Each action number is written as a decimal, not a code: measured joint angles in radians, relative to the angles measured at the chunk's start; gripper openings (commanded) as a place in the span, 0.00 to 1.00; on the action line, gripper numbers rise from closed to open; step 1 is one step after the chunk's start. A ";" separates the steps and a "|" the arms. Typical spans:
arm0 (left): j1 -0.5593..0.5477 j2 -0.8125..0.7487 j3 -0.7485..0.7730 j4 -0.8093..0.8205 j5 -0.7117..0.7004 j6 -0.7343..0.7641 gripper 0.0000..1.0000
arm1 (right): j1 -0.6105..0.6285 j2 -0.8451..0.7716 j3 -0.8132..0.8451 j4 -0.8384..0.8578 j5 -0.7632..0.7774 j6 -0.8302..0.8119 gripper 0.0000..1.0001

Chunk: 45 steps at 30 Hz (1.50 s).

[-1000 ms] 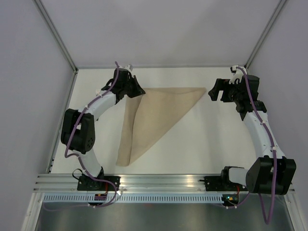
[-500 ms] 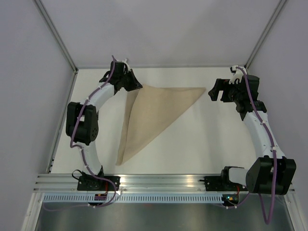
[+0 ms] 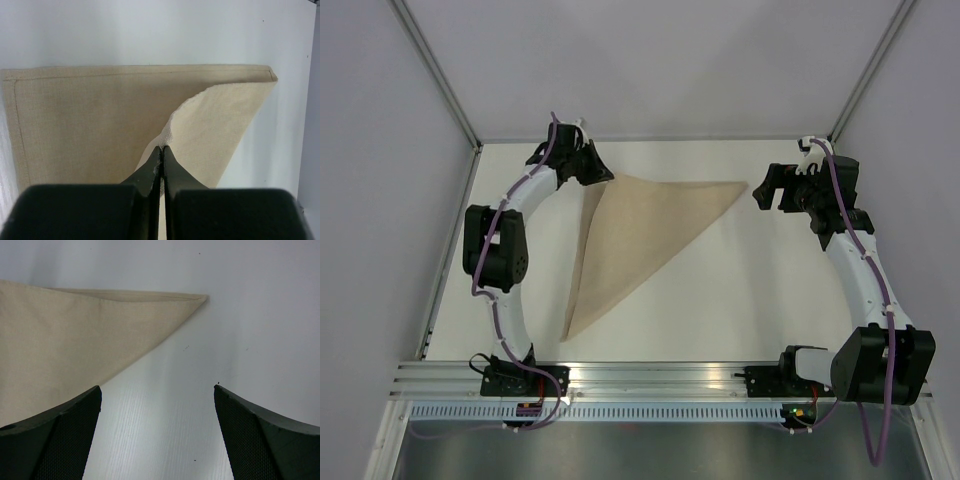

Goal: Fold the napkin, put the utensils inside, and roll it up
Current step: Fold the napkin

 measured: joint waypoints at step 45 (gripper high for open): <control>0.059 0.098 0.081 -0.033 0.034 0.015 0.02 | 0.000 0.008 0.000 0.000 0.000 -0.011 0.98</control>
